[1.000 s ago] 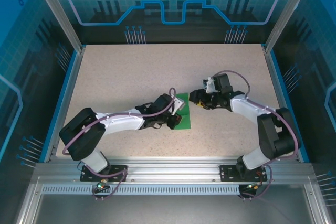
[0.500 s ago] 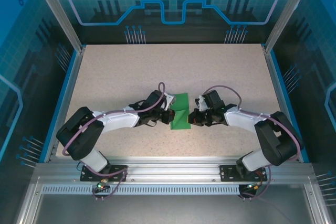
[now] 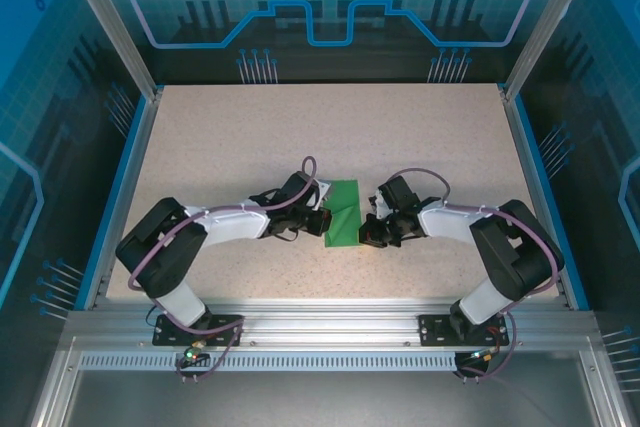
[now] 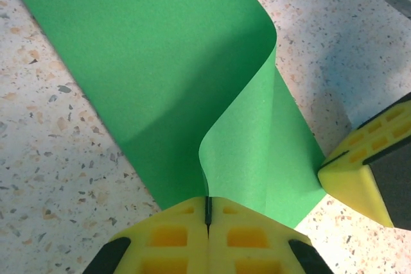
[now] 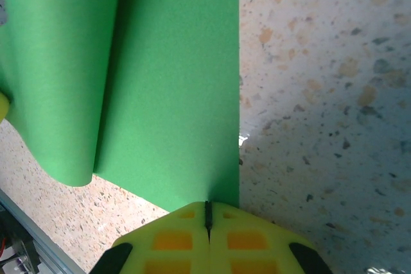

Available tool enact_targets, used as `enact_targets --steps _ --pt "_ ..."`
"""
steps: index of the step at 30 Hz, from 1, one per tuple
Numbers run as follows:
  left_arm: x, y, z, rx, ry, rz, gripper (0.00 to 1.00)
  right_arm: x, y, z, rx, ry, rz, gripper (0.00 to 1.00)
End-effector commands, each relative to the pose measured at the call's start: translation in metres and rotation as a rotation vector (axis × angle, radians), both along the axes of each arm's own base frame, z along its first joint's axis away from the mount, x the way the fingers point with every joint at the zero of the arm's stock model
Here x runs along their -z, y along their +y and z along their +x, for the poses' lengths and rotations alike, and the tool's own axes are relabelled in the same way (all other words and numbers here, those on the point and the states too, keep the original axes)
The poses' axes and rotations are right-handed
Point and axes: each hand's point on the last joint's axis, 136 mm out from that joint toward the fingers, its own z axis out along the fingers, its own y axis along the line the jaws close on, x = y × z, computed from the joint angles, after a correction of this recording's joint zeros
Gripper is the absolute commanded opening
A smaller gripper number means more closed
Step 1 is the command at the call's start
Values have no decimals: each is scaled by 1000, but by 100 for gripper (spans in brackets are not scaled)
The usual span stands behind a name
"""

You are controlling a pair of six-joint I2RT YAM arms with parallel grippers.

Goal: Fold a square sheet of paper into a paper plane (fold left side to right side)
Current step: Fold the triangle a second time at the center of the table.

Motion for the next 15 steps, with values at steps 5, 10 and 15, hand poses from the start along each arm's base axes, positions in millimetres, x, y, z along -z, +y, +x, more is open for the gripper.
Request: enact_targets --steps 5,10,15 --pt "1 2 15 -44 13 8 0 10 -4 -8 -12 38 -56 4" --pt "5 3 20 -50 20 14 0 9 -4 -8 -18 39 -59 4" --pt "10 3 23 -53 32 21 0 10 -5 -9 -20 41 -64 4"
